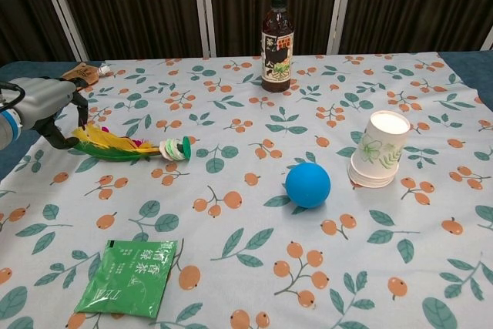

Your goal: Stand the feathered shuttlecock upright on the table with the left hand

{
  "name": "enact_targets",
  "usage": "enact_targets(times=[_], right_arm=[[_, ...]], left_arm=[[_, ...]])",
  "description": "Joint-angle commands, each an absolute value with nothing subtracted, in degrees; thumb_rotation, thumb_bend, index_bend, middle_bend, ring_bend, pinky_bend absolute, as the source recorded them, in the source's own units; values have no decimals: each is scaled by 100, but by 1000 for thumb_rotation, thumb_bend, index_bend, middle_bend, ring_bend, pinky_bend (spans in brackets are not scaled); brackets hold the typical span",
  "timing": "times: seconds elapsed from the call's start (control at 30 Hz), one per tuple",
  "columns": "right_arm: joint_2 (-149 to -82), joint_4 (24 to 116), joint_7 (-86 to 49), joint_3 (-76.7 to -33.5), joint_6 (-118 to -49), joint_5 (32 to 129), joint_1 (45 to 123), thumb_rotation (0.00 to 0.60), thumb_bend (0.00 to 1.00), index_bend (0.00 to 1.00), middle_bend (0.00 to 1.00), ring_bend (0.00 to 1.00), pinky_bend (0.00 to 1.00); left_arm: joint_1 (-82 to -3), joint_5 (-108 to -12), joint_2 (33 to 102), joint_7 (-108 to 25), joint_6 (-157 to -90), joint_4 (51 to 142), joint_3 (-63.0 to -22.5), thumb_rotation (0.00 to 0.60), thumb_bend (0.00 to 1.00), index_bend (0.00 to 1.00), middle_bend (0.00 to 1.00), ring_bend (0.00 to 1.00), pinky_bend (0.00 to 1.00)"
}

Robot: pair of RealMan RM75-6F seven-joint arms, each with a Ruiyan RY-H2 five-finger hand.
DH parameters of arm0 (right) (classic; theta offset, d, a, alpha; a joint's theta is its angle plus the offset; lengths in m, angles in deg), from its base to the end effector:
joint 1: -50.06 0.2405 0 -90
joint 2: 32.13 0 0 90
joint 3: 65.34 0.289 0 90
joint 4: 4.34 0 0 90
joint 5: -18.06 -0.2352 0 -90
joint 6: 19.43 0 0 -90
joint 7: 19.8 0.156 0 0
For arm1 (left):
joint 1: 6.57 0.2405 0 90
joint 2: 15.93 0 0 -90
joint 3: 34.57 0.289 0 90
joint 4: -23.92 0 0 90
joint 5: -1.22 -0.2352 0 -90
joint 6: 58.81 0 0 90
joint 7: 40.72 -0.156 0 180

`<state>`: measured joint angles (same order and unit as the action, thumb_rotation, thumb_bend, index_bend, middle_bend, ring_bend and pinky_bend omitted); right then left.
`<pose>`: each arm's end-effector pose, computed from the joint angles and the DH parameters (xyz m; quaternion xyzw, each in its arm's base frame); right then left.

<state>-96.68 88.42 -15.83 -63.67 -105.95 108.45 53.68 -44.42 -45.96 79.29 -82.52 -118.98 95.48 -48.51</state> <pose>-0.3414 -0.1847 0.1427 0.5960 -0.4012 0.4216 0.5533 -0.2581 0.4042 -0.0376 -0.6802 -0.3627 -0.2205 0.5976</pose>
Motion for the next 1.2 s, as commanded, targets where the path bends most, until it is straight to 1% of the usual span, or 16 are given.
enact_targets(times=[0.03,0.17,0.3,0.37,0.73,1.2], right_arm=[[-9666,8840,-1577,-6367,-10597,10849,5367,600,148,37,0,0,0],[-9666,8835,-1572,-6369,-10599,10857,5369,600,149,37,0,0,0],[-9668,8838,-1578,-6371,-10598,10859,5368,600,149,37,0,0,0],[-9668,8837,-1580,-6371,-10600,10862,5368,600,149,37,0,0,0],[-9680,8829,-1592,-6364,-10610,10861,5367,600,149,37,0,0,0],[-9682,8823,-1593,-6362,-10625,10866,5363,600,148,37,0,0,0]], left_arm=[[-4456,-4580,7956,-8258,-11906,9532,-4828,600,402,505,0,0,0],[-4457,-4564,7983,-8212,-11951,9548,-4810,600,408,514,0,0,0],[-4455,-4602,7961,-8138,-11988,9578,-4789,600,457,522,0,0,0],[-4454,-4602,7949,-8129,-11987,9589,-4772,600,466,524,0,0,0],[-4484,-4458,7931,-8172,-11990,9630,-4730,600,466,529,0,0,0],[-4497,-4431,7965,-8106,-12042,9667,-4690,600,471,618,0,0,0]])
